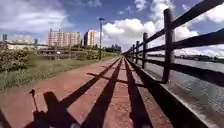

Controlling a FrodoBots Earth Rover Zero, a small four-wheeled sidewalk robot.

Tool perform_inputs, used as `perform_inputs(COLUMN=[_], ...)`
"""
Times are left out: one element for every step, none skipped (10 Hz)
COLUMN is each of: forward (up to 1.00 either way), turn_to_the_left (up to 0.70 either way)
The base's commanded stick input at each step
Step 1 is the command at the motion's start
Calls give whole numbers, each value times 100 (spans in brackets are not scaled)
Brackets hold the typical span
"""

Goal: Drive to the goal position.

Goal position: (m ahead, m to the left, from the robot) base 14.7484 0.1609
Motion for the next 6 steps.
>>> perform_inputs(forward=[85,85,85,85,85,85], turn_to_the_left=[0,0,0,0,0,0])
